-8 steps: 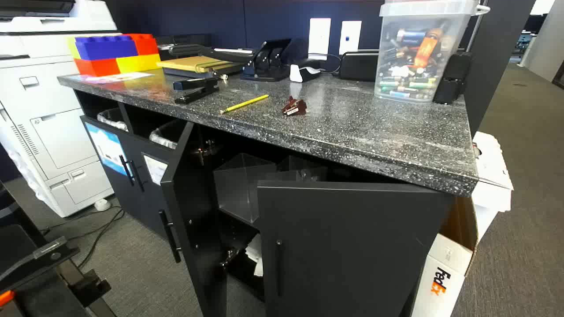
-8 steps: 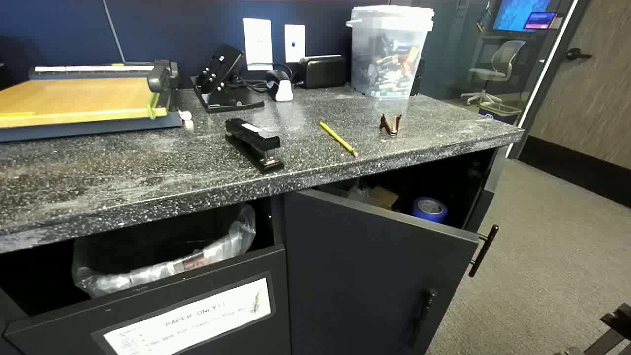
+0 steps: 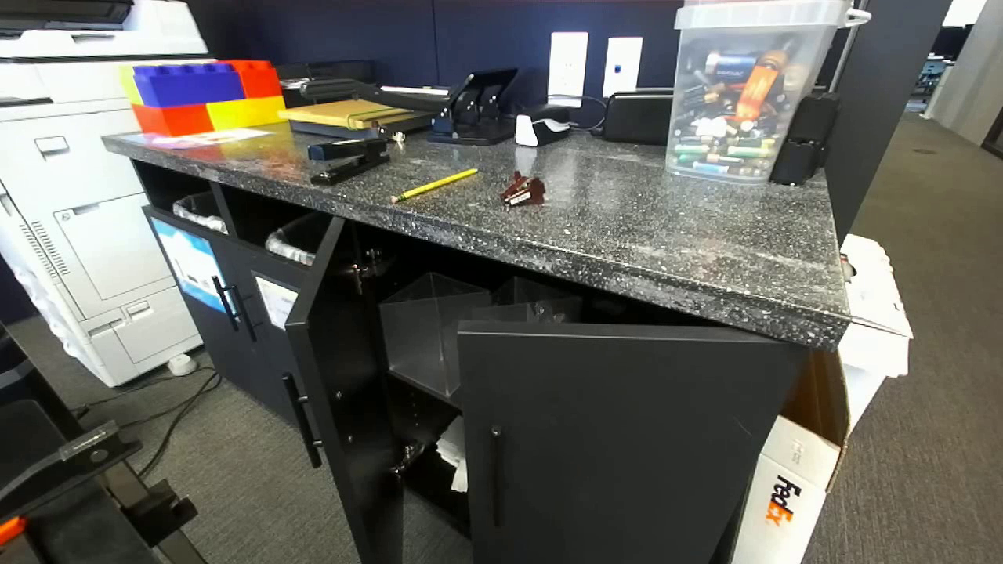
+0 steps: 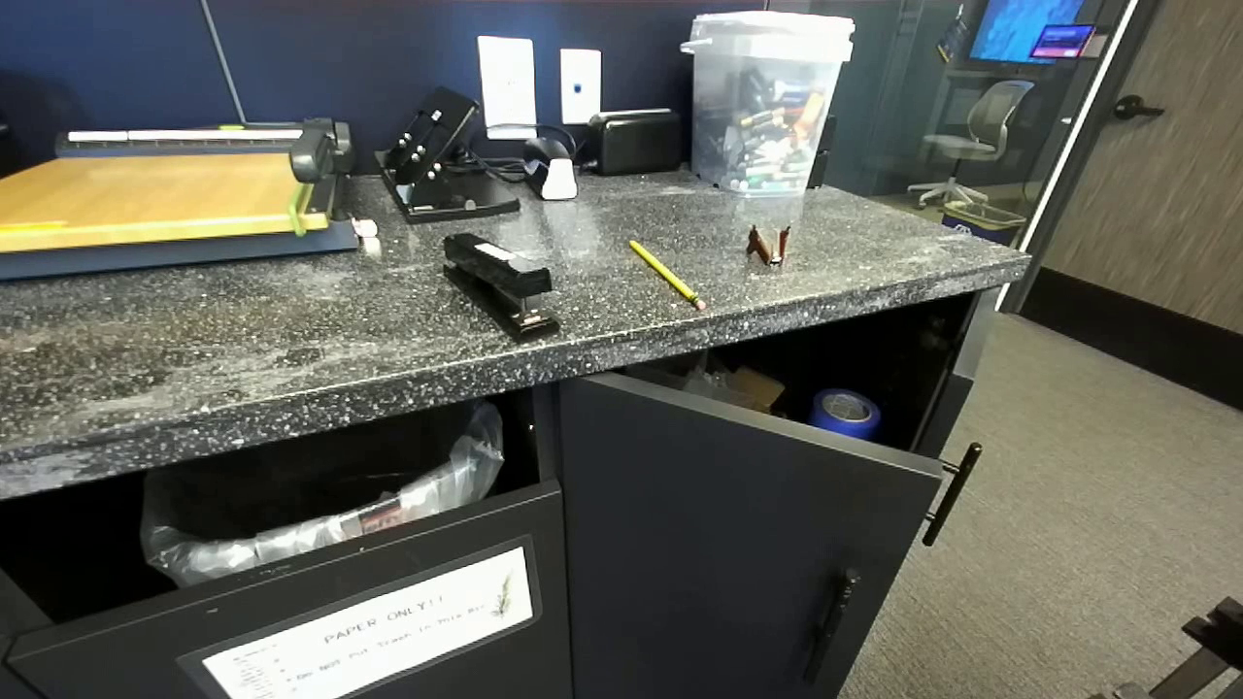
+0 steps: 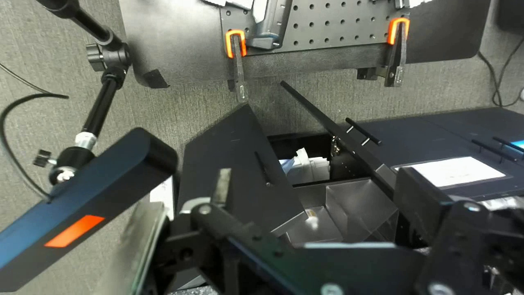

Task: Close the right door of the cabinet

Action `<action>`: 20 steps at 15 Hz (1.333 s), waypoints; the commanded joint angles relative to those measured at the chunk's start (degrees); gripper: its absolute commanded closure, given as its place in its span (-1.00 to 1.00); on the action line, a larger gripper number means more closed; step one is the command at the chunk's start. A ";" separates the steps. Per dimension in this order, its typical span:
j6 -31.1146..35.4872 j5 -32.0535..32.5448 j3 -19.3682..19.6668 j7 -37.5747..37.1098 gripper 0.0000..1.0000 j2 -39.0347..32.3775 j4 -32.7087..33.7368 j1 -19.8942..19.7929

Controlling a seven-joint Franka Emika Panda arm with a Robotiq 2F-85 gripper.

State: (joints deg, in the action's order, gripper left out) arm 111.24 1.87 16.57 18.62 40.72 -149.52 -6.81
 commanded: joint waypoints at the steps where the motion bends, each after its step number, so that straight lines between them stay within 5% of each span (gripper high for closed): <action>1: 7.76 -0.89 -7.81 -7.95 -1.00 -4.97 -2.84 2.62; 9: 28.80 1.10 -16.61 -18.64 -1.00 -33.63 3.23 6.22; 20: 27.93 3.86 -13.86 -21.12 -1.00 -70.07 30.85 6.84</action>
State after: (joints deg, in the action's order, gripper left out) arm 141.76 4.38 1.40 -0.92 -21.81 -127.13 -0.61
